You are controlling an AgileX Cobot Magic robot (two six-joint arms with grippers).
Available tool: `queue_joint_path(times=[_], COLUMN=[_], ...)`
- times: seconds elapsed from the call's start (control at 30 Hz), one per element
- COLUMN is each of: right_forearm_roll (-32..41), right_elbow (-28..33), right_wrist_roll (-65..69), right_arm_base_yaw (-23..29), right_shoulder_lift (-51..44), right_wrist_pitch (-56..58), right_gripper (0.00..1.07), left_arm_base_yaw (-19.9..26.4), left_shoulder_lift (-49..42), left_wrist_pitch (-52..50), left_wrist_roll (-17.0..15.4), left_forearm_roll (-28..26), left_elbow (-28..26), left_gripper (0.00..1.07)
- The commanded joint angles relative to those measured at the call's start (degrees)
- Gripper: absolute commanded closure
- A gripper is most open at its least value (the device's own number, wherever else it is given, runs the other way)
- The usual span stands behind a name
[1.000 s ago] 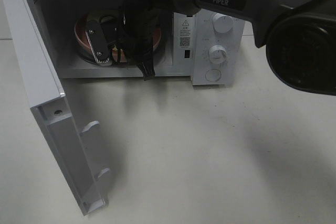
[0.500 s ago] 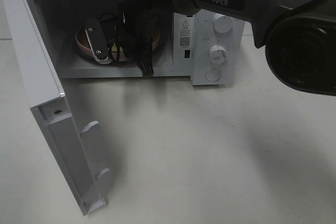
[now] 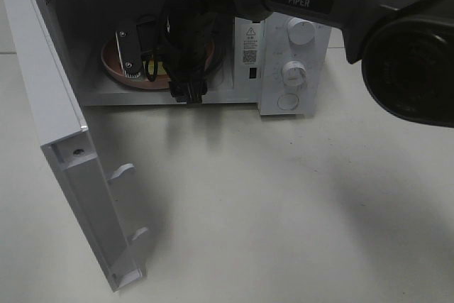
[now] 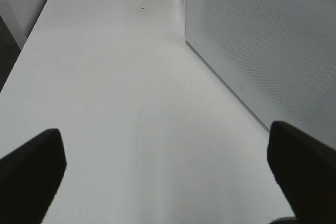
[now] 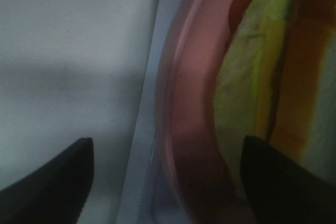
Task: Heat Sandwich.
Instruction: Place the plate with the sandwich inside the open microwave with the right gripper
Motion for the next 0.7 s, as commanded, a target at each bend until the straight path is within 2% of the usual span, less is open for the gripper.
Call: queue_joint_path(times=[0.03, 0.17, 0.6, 0.7], right_forearm_roll=[0.6, 0.5, -1.0, -1.0], right_elbow=[3.0, 5.3, 5.3, 7.6], right_wrist_roll=[0.6, 0.7, 4.6, 4.8], right_arm_base_yaw=[-0.1, -0.1, 0.1, 0.1], right_shoulder_lift=[-1.9, -2.8, -3.7, -5.0], right_wrist_pitch=[-2.7, -4.6, -6.0, -8.9], right_gripper=[0.27, 0.27, 0.3, 0.31], left_arm_base_yaw=[-0.2, -0.2, -0.2, -0.2], left_shoulder_lift=[-1.6, -1.6, -1.6, -1.6], left_wrist_pitch=[-0.1, -0.1, -0.1, -0.1], left_wrist_roll=[-0.3, -0.3, -0.3, -0.3], left_forearm_roll=[-0.1, -0.1, -0.1, -0.1], left_elbow=[0.1, 0.1, 0.1, 0.1], left_gripper=[0.05, 0.05, 0.05, 0.05])
